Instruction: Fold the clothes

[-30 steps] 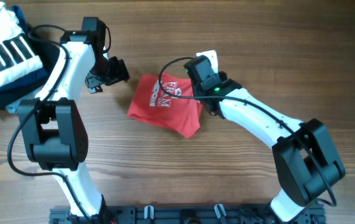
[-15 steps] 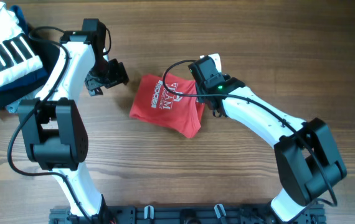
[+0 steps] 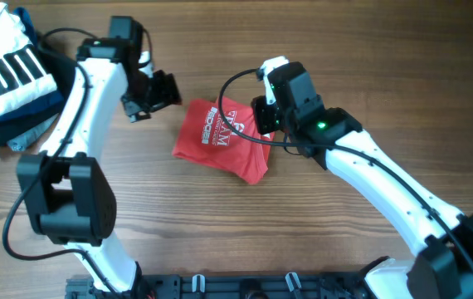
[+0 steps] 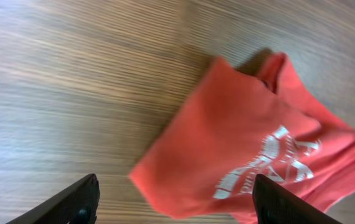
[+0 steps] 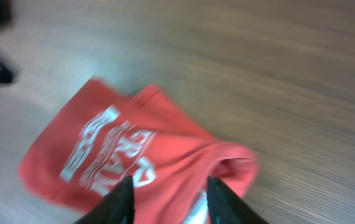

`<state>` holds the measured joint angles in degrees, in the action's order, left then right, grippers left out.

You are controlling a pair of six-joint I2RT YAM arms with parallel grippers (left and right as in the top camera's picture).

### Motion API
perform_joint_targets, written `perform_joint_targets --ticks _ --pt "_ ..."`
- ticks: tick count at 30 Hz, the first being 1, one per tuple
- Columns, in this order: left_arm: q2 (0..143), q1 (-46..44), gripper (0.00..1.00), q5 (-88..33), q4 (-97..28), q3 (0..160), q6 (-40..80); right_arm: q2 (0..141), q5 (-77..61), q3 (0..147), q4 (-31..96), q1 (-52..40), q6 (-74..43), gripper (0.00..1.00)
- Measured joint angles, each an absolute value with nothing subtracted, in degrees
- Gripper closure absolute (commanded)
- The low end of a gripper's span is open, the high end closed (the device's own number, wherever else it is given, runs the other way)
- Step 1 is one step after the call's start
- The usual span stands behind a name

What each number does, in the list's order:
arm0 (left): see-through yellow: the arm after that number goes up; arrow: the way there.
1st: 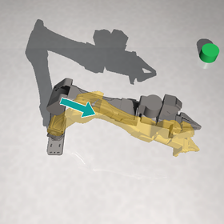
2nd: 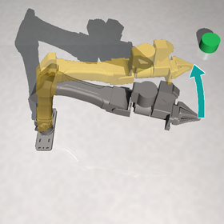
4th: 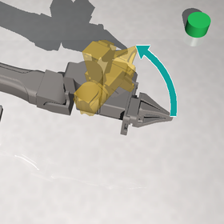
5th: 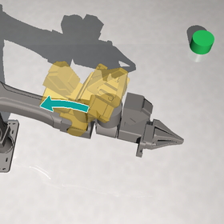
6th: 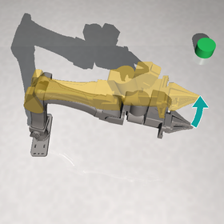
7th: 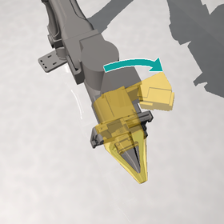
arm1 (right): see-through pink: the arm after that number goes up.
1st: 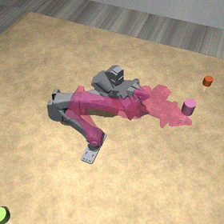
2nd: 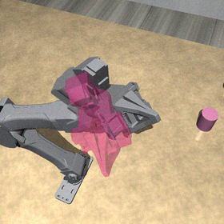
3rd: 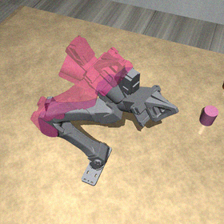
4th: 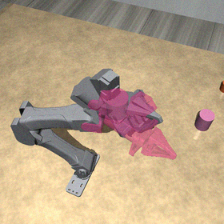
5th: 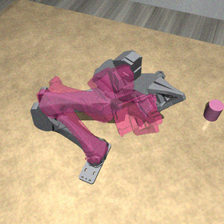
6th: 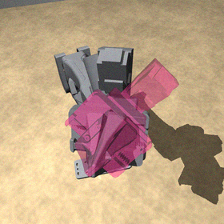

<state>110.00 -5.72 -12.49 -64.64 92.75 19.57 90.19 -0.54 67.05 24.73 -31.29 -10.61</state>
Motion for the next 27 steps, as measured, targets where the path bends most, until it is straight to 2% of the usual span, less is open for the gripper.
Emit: perform_joint_targets --ticks 2,8,15,20,27 --pt "110.0 -7.5 0.21 -12.5 -64.2 91.9 19.4 92.2 -4.2 67.0 24.6 -31.3 -9.7 0.84" --pt "110.0 -11.3 0.21 -11.2 -62.2 86.9 19.2 99.9 -9.4 67.0 23.1 -31.3 -8.7 0.84" --pt "110.0 -12.0 0.21 -9.9 -55.9 77.6 19.2 105.6 -8.5 67.0 19.9 -29.5 -10.3 0.85" --pt "110.0 -12.1 0.22 -8.1 -49.5 69.6 19.2 108.4 -7.4 67.0 20.3 -26.6 -12.4 0.86" --pt "109.1 -12.2 0.23 -4.8 -48.9 67.1 20.0 108.7 -7.4 67.0 20.5 -25.8 -12.8 0.86"
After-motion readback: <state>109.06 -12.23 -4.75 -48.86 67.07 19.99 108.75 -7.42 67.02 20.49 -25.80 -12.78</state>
